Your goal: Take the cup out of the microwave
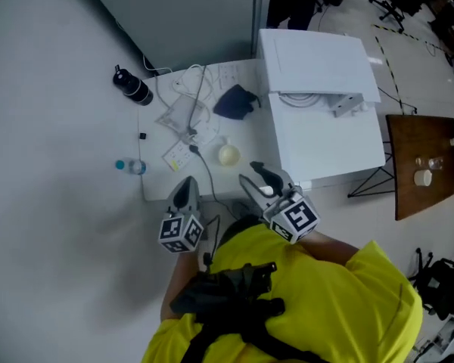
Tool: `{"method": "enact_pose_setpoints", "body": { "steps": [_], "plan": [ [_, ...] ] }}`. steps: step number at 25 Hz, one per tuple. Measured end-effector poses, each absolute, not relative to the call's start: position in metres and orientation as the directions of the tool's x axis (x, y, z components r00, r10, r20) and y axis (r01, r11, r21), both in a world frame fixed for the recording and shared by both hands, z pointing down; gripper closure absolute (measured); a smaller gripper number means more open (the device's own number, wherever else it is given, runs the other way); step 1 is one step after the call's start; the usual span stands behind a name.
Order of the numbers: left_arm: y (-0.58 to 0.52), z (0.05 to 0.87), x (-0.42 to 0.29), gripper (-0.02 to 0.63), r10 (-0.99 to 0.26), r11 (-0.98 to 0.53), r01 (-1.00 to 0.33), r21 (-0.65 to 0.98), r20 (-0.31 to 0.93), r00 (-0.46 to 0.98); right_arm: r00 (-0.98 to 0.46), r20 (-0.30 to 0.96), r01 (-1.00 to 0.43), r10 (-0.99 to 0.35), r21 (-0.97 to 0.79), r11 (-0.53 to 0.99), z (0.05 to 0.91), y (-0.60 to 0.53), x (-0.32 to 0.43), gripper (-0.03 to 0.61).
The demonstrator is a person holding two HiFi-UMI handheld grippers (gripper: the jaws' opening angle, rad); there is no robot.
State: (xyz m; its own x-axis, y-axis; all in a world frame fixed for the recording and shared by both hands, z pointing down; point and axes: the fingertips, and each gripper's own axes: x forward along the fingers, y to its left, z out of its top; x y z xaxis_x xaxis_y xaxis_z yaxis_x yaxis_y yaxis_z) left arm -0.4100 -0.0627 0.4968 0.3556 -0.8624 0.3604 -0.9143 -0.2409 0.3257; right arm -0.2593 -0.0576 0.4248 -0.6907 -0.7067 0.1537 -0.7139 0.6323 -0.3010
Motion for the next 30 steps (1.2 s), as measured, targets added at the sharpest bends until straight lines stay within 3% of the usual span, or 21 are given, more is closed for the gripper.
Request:
{"method": "enact_pose_setpoints", "body": {
  "steps": [1, 2, 6, 11, 30],
  "plan": [
    [-0.066, 0.48, -0.405, 0.614, -0.866, -0.262, -0.91, 0.32, 0.339, 0.368, -0.659, 0.144, -0.74, -0.739, -0.299, 0.602, 0.41, -0.063, -0.244, 0.506],
    [-0.07, 0.462, -0.398, 0.614, -0.871, -0.286, -0.908, 0.307, 0.312, 0.38, -0.628, 0.143, -0.764, -0.765, -0.3, 0.571, 0.4, -0.068, -0.228, 0.572],
    [-0.075, 0.396, -0.371, 0.614, -0.889, -0.366, -0.905, 0.216, 0.206, 0.409, -0.539, 0.124, -0.835, -0.833, -0.209, 0.509, 0.372, -0.072, -0.17, 0.575],
    [-0.072, 0.38, -0.347, 0.614, -0.888, -0.401, -0.902, 0.16, 0.174, 0.426, -0.418, 0.119, -0.904, -0.901, -0.155, 0.399, 0.364, -0.076, -0.111, 0.575],
    [-0.071, 0.391, -0.308, 0.596, -0.9, -0.354, -0.917, 0.184, 0.198, 0.388, -0.458, 0.167, -0.878, -0.873, -0.238, 0.415, 0.379, -0.097, -0.072, 0.575]
  ]
}}
